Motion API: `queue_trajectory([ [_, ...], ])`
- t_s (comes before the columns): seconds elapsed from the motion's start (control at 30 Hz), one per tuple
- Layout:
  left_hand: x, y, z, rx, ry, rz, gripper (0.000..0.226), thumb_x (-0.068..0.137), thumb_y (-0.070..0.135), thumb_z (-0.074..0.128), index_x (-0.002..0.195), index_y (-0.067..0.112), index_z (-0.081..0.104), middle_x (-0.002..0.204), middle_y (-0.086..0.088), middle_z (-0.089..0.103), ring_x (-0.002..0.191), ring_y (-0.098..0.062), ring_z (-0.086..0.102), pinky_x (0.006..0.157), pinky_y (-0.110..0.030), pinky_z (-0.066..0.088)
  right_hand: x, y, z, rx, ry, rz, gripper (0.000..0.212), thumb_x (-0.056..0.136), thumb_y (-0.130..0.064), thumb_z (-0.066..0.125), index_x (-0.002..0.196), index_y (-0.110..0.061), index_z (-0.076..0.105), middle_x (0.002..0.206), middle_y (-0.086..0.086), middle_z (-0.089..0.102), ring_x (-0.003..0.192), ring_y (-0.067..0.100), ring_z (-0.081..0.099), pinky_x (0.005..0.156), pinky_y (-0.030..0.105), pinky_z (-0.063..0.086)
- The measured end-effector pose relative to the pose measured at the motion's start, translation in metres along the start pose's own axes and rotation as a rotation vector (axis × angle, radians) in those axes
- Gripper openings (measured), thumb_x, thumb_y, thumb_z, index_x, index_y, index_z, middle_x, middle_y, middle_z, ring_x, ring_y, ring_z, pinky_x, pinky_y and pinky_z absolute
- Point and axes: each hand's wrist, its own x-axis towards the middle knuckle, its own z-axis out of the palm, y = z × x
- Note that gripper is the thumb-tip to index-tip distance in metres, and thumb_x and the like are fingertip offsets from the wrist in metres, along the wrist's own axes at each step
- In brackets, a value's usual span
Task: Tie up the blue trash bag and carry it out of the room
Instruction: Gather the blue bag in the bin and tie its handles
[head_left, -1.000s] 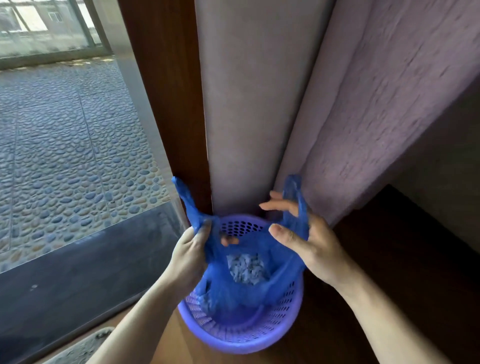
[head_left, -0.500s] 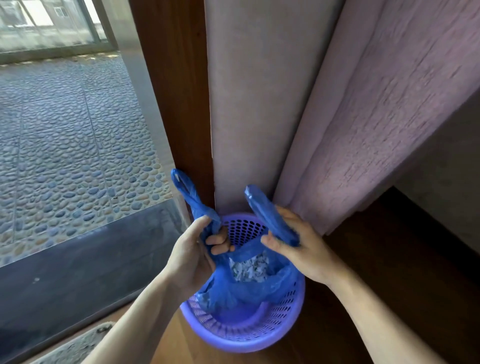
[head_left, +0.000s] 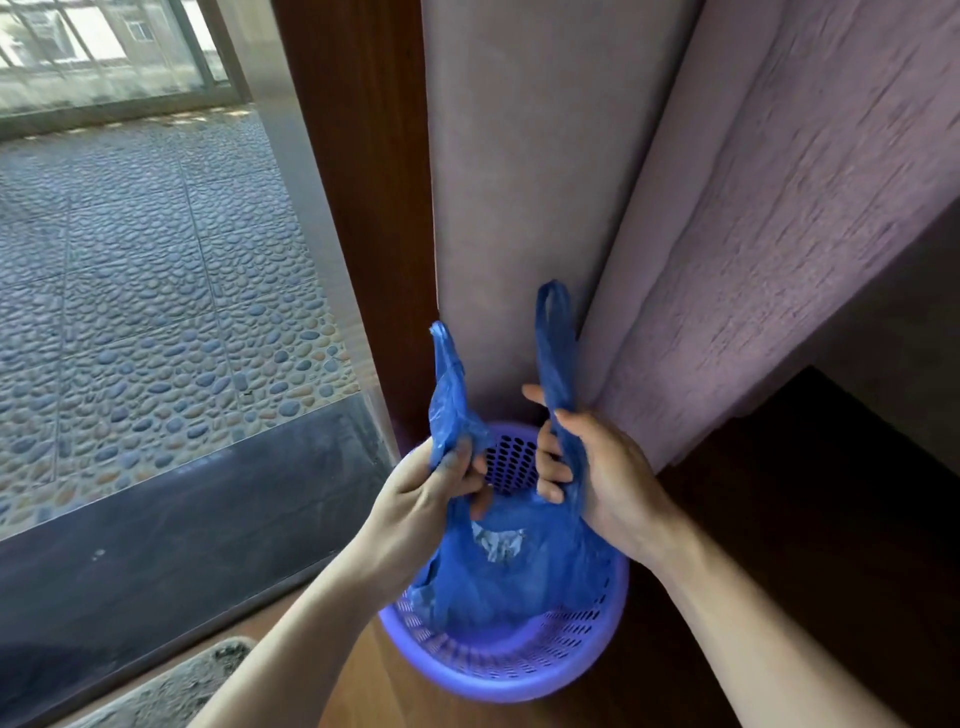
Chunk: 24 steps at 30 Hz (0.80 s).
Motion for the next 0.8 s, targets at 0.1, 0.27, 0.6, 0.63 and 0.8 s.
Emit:
queue_trajectory([
  [0.1, -0.002, 0.011, 0.006, 0.186, -0.069, 0.115, 0.026, 0.094, 0.002, 0.048, 0.072, 0.016, 0.052, 0.066, 0.007, 0.049, 0.063, -0.010, 0.044, 0.066, -0.024, 0.035, -0.003, 0.003, 0.004, -0.140, 0.012, -0.011, 0.026, 0.105, -0.016, 0.042, 0.120, -0.009, 0.062, 0.067, -0.001, 0.043, 0.050, 0.009, 0.039, 0.041, 0.022, 0.031],
  [0.27, -0.003, 0.006, 0.005, 1.064, -0.240, 0.569, 0.031, 0.068, 0.000, 0.052, 0.097, 0.008, 0.045, 0.103, 0.000, 0.053, 0.091, -0.020, 0.052, 0.080, -0.036, 0.047, -0.013, 0.006, 0.006, -0.301, 0.014, 0.061, 0.035, 0.098, -0.002, 0.052, 0.072, -0.016, 0.071, 0.071, 0.010, 0.057, 0.057, 0.018, 0.053, 0.049, 0.024, 0.041],
  [0.6, 0.001, -0.007, 0.001, 1.493, -0.125, 0.568, 0.028, 0.080, 0.021, 0.051, 0.105, 0.009, 0.044, 0.088, -0.003, 0.060, 0.073, -0.025, 0.064, 0.115, -0.046, 0.029, -0.028, -0.003, 0.010, -0.441, -0.115, 0.088, 0.024, 0.094, -0.009, 0.064, 0.077, -0.021, 0.077, 0.084, 0.004, 0.075, 0.083, 0.018, 0.071, 0.076, 0.033, 0.055],
  [0.63, 0.002, -0.006, 0.001, 1.462, -0.121, 0.548, 0.032, 0.081, 0.021, 0.051, 0.110, 0.012, 0.041, 0.087, -0.003, 0.061, 0.075, -0.026, 0.063, 0.106, -0.041, 0.037, -0.028, -0.010, 0.010, -0.474, -0.141, 0.092, 0.015, 0.094, -0.015, 0.065, 0.087, -0.017, 0.078, 0.093, 0.006, 0.077, 0.090, 0.020, 0.072, 0.082, 0.035, 0.056],
  [0.8, 0.003, -0.004, -0.001, 1.394, -0.152, 0.429, 0.024, 0.081, 0.015, 0.064, 0.090, 0.018, 0.042, 0.082, -0.003, 0.057, 0.076, -0.030, 0.055, 0.062, -0.030, 0.031, -0.038, -0.041, 0.002, -0.771, -0.066, -0.275, 0.053, 0.075, -0.012, 0.067, 0.124, -0.033, 0.062, 0.119, -0.010, 0.069, 0.121, 0.010, 0.062, 0.101, 0.029, 0.050],
])
